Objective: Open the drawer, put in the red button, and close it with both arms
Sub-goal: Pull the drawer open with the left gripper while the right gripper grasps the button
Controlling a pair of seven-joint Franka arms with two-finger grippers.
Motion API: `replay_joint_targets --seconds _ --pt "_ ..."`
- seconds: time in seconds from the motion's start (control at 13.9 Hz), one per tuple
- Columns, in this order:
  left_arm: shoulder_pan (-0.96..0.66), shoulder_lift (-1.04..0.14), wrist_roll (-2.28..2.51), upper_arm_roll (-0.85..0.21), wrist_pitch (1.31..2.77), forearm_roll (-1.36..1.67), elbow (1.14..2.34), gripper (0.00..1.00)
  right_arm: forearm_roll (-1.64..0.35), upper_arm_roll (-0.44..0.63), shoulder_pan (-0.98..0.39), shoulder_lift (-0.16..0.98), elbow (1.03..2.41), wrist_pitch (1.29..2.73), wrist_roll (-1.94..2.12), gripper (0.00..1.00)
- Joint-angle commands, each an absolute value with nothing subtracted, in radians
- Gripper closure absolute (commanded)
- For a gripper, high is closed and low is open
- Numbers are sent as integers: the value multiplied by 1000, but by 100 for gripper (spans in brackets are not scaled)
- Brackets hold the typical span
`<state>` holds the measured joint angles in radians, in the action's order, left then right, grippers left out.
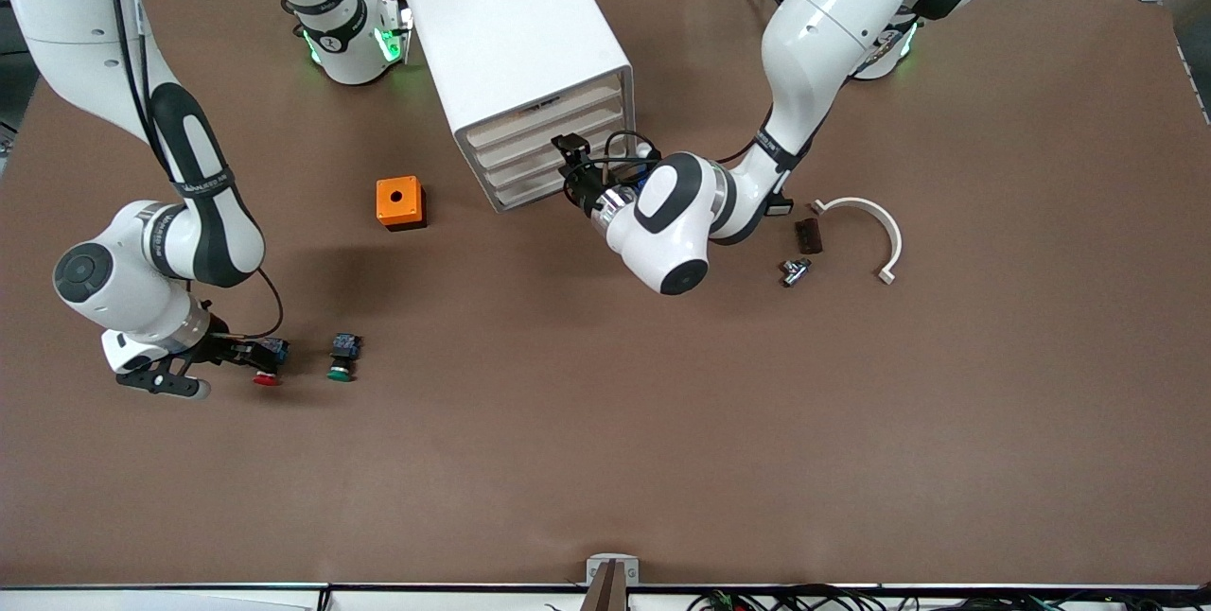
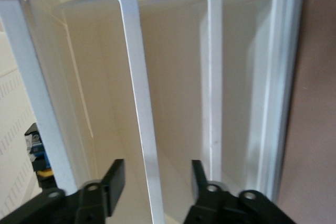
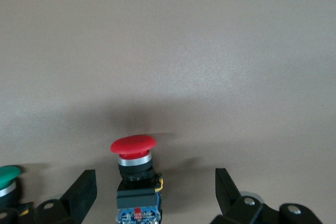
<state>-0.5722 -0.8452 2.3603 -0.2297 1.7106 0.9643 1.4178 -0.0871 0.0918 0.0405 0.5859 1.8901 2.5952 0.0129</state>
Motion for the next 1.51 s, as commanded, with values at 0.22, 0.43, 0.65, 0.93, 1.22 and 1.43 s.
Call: replay_joint_targets --seconds 0.22,0.43,0.65,0.93,1.22,1.43 --pt "-614 -873 2381 -224 1689 999 1401 62 -104 83 31 592 1922 2619 17 0" --pt "-615 -873 2379 -224 1690 999 1401 78 -106 83 25 592 1939 2620 17 0" --pt "-608 -873 2379 -222 1690 997 1399 99 -104 83 21 592 1948 2620 17 0" --pt "-560 -867 2375 -206 1689 986 1375 100 -104 83 12 592 1947 2620 18 5" --pt "-506 -871 2336 -160 1697 988 1307 100 -104 83 8 592 1947 2611 17 41" --pt "-494 -867 2327 -108 1698 988 1287 99 -104 83 6 592 1947 2615 17 78"
